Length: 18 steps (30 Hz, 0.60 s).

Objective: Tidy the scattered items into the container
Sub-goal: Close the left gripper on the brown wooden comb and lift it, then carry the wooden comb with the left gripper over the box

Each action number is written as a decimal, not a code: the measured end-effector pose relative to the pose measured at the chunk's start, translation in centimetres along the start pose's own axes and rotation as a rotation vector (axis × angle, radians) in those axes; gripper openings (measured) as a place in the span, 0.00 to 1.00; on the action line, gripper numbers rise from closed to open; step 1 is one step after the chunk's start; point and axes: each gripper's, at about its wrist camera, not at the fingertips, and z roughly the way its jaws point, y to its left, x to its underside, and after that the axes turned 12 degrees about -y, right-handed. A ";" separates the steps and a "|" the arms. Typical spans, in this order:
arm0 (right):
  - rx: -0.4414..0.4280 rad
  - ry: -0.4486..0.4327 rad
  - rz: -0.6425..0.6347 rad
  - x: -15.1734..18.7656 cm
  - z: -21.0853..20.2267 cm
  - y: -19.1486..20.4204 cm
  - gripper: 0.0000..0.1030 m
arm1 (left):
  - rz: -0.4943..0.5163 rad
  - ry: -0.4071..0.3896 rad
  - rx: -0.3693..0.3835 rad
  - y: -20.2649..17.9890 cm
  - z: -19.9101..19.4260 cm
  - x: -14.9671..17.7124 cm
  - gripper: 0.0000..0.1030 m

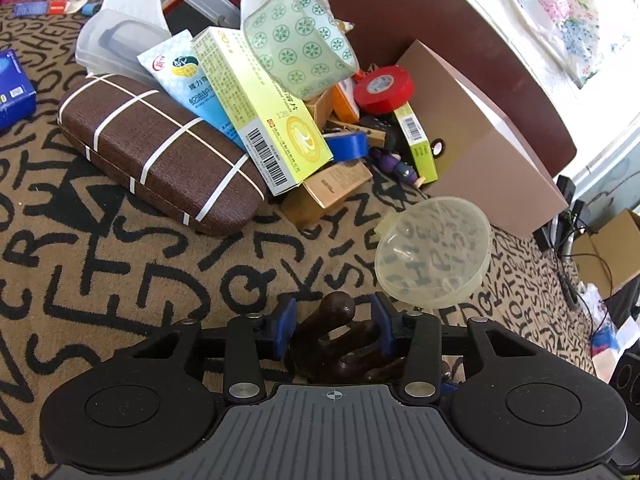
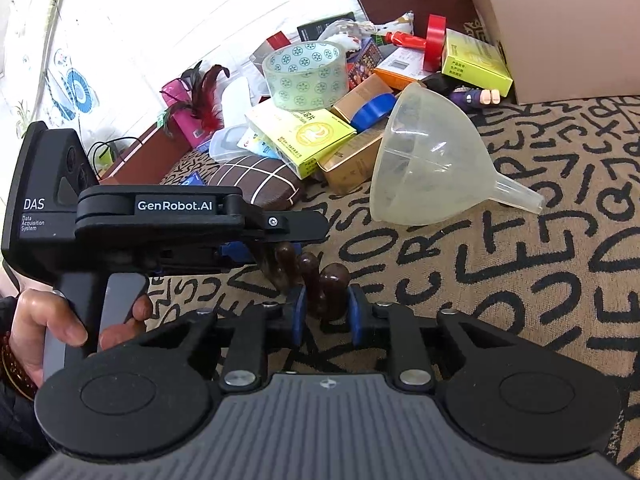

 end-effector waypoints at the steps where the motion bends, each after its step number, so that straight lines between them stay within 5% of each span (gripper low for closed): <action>1: -0.004 0.002 0.000 -0.1 -0.1 0.0 0.24 | -0.001 -0.001 -0.002 -0.1 -0.2 0.0 0.40; 8: -0.025 -0.028 0.001 -1.1 -1.4 0.4 0.24 | 0.017 -0.055 0.025 -2.0 -1.8 -1.3 0.40; 18: -0.015 -0.214 -0.058 -7.8 -5.3 0.1 0.24 | 0.123 -0.203 0.136 -10.4 -1.6 -7.3 0.46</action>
